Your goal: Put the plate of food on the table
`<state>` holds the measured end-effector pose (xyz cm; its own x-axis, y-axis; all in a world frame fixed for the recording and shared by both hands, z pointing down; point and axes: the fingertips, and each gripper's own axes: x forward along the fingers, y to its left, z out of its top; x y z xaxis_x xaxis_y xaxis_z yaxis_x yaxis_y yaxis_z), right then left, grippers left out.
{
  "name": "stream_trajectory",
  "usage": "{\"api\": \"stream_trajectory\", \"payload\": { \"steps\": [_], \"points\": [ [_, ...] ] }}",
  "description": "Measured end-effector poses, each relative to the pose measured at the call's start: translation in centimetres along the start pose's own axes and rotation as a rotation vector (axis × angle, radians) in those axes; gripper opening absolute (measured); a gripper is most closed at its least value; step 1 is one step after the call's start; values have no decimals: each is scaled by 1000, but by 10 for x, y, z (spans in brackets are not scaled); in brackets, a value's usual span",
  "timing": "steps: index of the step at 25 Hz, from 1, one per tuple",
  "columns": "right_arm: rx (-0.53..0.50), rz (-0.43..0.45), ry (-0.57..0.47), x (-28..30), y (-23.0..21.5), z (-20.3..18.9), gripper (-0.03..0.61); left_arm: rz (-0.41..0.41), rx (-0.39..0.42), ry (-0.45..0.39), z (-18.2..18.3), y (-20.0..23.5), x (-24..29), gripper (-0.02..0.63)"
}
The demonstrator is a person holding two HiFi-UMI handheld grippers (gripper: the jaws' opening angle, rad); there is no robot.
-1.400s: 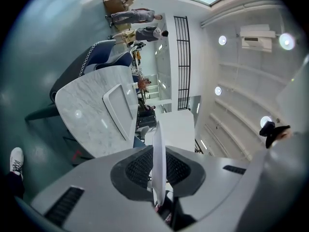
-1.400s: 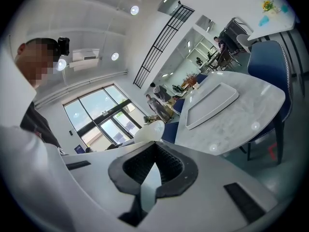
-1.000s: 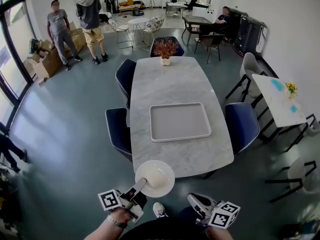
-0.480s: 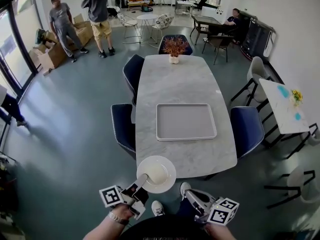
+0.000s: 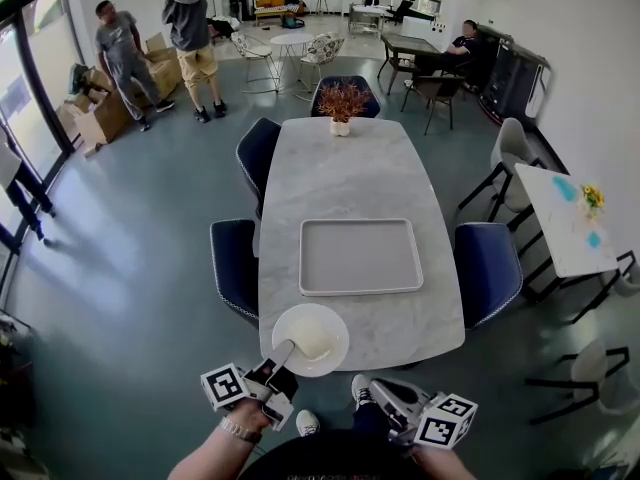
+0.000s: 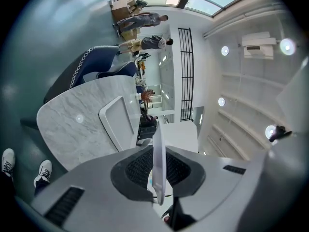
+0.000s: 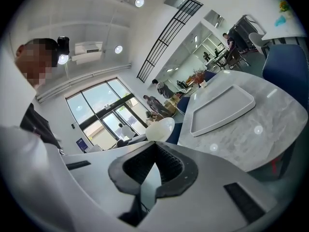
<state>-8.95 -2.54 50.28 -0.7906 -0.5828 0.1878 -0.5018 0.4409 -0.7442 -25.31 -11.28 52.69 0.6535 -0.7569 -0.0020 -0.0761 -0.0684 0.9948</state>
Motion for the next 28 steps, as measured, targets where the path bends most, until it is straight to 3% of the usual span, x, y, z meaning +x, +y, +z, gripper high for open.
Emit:
{"api": "stream_trajectory", "payload": {
  "steps": [12, 28],
  "points": [
    [39, -23, -15, -11, -44, 41, 11, 50, 7, -3, 17, 17, 83, 37],
    [138, -95, -55, -38, -107, 62, 11, 197, 1, 5, 43, 85, 193, 37]
  ]
}}
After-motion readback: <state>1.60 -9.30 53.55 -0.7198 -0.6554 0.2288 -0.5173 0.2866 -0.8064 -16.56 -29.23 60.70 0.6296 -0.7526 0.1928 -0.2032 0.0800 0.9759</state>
